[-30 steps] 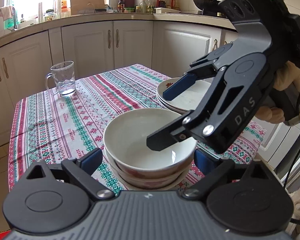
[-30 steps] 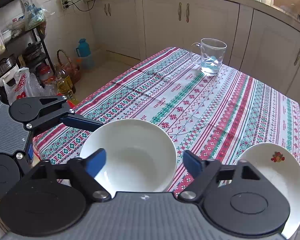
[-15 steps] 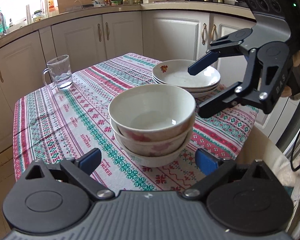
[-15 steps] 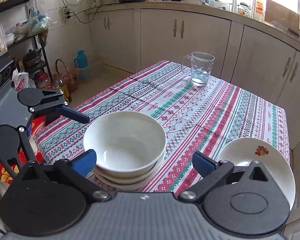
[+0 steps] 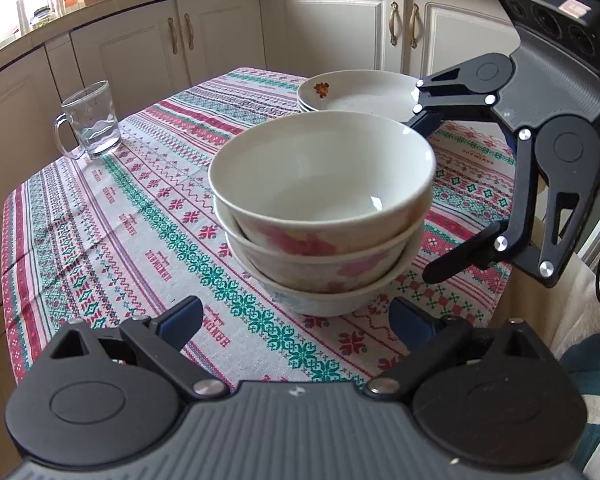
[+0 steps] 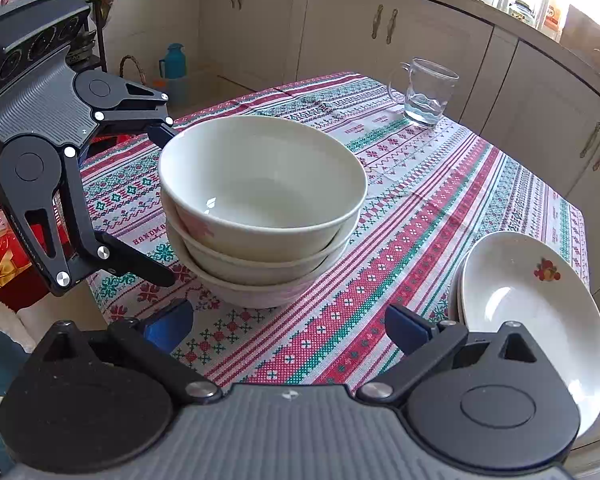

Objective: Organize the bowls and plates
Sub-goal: 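Grip the bowl stack with the left tool while the right tool grips its opposite rim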

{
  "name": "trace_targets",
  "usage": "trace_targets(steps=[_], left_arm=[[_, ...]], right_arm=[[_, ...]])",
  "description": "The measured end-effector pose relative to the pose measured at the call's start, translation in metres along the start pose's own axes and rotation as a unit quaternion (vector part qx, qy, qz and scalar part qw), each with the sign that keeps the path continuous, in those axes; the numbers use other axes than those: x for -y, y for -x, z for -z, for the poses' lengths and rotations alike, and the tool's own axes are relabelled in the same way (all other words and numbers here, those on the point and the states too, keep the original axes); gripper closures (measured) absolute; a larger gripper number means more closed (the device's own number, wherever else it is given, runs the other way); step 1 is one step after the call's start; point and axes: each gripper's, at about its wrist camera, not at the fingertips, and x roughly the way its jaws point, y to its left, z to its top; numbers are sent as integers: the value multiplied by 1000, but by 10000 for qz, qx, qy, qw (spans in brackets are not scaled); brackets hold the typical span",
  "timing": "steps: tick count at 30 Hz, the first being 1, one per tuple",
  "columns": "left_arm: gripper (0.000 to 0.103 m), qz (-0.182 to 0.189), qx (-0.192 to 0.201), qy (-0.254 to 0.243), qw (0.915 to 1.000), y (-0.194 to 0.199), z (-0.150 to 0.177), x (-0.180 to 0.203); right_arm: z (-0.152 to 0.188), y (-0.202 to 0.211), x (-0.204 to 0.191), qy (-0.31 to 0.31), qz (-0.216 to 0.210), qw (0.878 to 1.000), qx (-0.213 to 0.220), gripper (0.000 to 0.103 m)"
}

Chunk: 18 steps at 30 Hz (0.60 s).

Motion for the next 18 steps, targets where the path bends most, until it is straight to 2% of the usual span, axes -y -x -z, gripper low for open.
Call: trace_targets(steps=[4,13,18], left_arm=[[5,164,-52,-208,9996,-6,-3,-6],[9,800,-52,-786,9937,-16,-9,-20],[12,1102,-36,-976,9891,-19,-14,-25]], right_arm=[[-6,-11,1,251,-125,9996,-15,0],[-18,-25,8,762,-732,9944,-47,1],[-22,-28,16,861,-957,9916,-83,7]])
